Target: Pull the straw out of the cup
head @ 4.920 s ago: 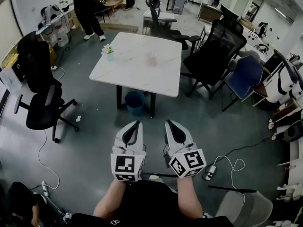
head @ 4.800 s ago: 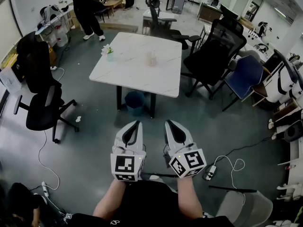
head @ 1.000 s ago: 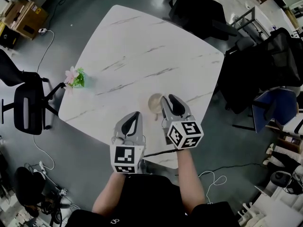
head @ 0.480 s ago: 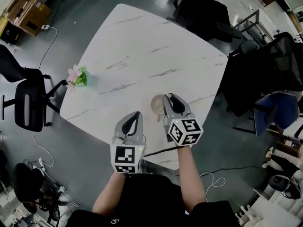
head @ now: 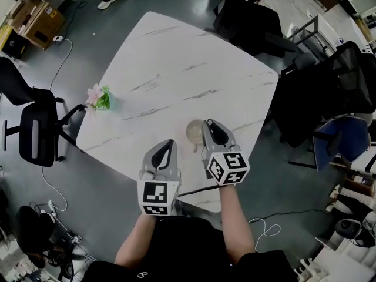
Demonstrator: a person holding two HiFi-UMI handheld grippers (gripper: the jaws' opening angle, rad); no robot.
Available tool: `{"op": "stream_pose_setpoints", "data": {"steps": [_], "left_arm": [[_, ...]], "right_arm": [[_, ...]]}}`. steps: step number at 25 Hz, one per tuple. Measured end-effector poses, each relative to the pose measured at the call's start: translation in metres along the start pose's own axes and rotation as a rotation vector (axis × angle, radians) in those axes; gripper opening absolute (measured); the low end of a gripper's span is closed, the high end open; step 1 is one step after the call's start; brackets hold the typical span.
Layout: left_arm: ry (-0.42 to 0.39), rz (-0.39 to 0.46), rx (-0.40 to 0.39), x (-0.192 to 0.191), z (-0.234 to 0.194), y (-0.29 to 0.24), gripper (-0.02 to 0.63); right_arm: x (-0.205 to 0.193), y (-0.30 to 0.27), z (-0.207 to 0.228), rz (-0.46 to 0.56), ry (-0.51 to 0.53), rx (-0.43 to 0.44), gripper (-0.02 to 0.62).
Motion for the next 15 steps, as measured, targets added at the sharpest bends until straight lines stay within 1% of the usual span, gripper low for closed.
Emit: {"op": "stream_pose_setpoints", "data": {"steps": [7,15], "left_arm": [[-0.028,0.041,-0.006,0.015,0.009,0.009,0.002],[-0.065,0.11,-0.017,0.036,0.027,0.029,0.002]], "right_arm": [[0.028,0.028,-0.015,0.099,0.009,0.023,0.049],[0.06,0.08,-0.037,0.211,0.038,0.055,0.047]]}}
Point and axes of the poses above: the fingertips, and each gripper's own axes: y backward along the fingers, z to its right, x out of its top, the point moved 3 cm from there along y, backward along the fingers, and after that the axes turned 8 degrees about -y, right-handed, at the moved point
